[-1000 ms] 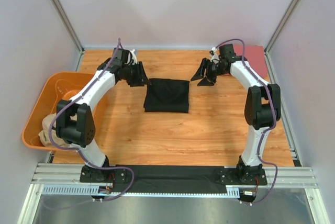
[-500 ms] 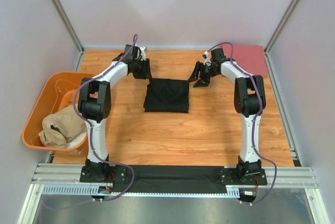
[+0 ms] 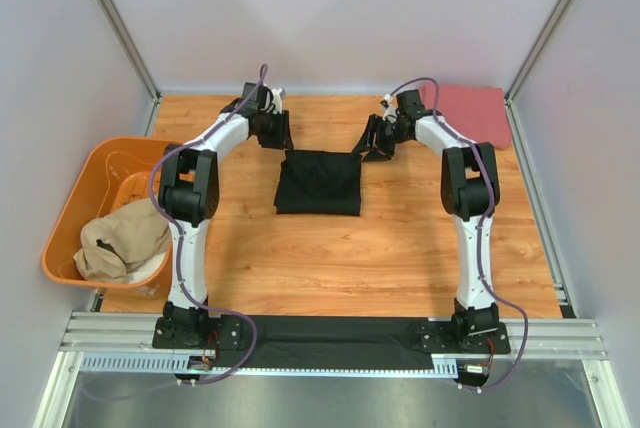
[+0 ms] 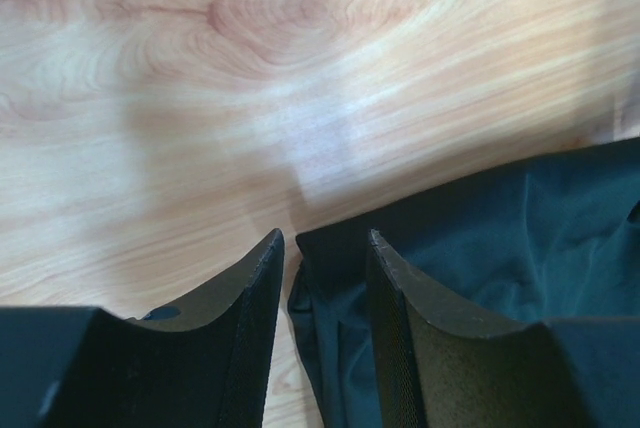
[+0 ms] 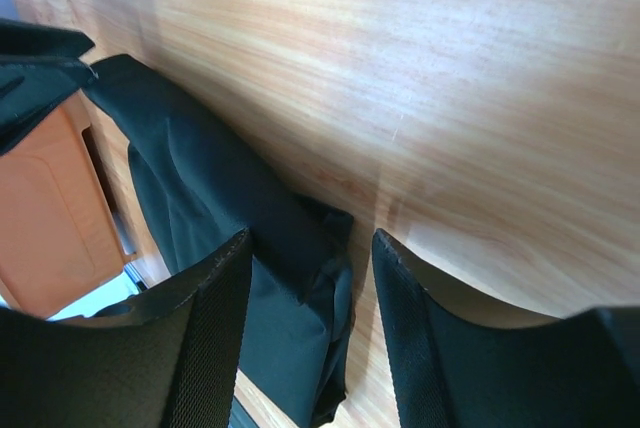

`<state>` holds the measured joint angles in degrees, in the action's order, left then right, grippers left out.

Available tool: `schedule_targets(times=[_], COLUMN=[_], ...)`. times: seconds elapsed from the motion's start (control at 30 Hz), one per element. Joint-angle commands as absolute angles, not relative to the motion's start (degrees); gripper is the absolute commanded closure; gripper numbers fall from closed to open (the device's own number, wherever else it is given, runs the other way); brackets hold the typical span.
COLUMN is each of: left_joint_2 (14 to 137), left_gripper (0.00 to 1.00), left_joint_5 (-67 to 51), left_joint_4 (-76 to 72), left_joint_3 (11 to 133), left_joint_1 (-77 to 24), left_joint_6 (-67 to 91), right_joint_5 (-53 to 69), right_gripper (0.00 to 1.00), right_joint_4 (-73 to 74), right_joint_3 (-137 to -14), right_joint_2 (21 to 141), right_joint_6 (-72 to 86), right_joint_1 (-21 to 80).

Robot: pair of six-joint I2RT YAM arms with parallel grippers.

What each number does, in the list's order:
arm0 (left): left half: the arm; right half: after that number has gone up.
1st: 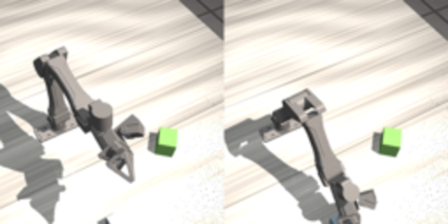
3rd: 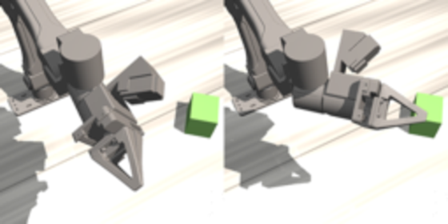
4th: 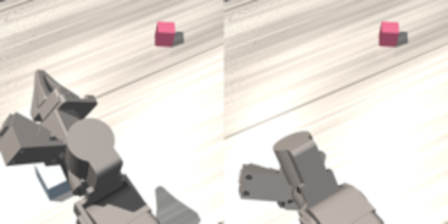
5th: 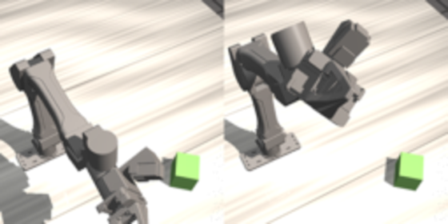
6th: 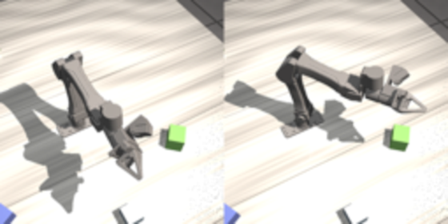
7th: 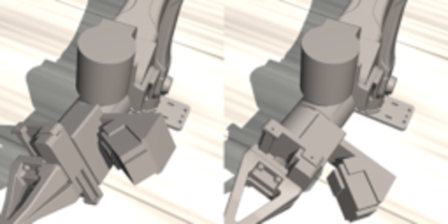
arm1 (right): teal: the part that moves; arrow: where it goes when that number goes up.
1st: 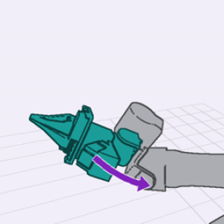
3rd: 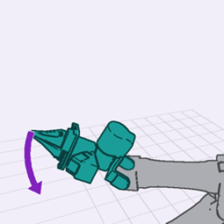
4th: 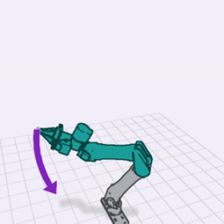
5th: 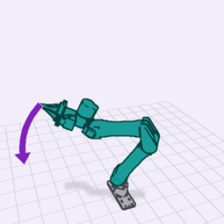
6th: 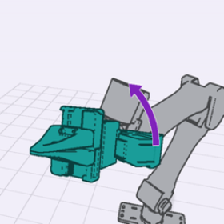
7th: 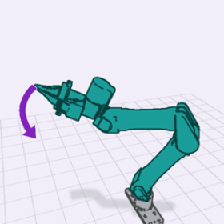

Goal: Fold and stack the t-shirts
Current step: Fold the tshirt

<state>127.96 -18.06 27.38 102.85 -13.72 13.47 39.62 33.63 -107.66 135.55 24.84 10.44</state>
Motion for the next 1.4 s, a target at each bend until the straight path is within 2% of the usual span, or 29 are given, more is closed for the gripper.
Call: schedule_targets(times=[0.0, 0.63, 0.87, 1.0, 1.1, 1.13, 1.37], left_joint_2=[127.71, 124.02, 120.67, 122.07, 122.87, 122.87, 119.8], left_gripper=[0.55, 0.54, 0.53, 0.55, 0.57, 0.57, 0.53], left_joint_5=[-21.09, -24.7, -24.7, -24.96, -25.22, -25.31, -23.73], left_joint_4=[28.3, 28.65, 24.87, 25.84, 26.19, 26.37, 25.67], left_joint_3=[104.68, 100.81, 97.29, 98.43, 98.96, 99.05, 96.51], left_joint_1=[-13.27, -12.57, -12.57, -12.57, -12.57, -12.57, -12.57], left_joint_6=[11.78, 11.78, 13.36, 13.27, 13.62, 13.8, 14.94], right_joint_5=[40.43, 41.57, 41.4, 41.57, 42.19, 42.62, 42.8], right_gripper=[0.47, 0.47, 0.43, 0.46, 0.52, 0.57, 0.58], right_joint_4=[32.61, 30.77, 30.06, 29.97, 29.53, 29.62, 29.62], right_joint_3=[-110.83, -103.1, -102.04, -103.71, -104.24, -104.93, -105.9], right_joint_2=[136.06, 130.17, 129.72, 131.13, 132.36, 132.71, 133.24], right_joint_6=[24.96, 22.41, 21.88, 22.59, 23.38, 23.47, 23.64], right_joint_1=[10.72, 10.9, 10.81, 10.81, 10.81, 10.81, 10.81])
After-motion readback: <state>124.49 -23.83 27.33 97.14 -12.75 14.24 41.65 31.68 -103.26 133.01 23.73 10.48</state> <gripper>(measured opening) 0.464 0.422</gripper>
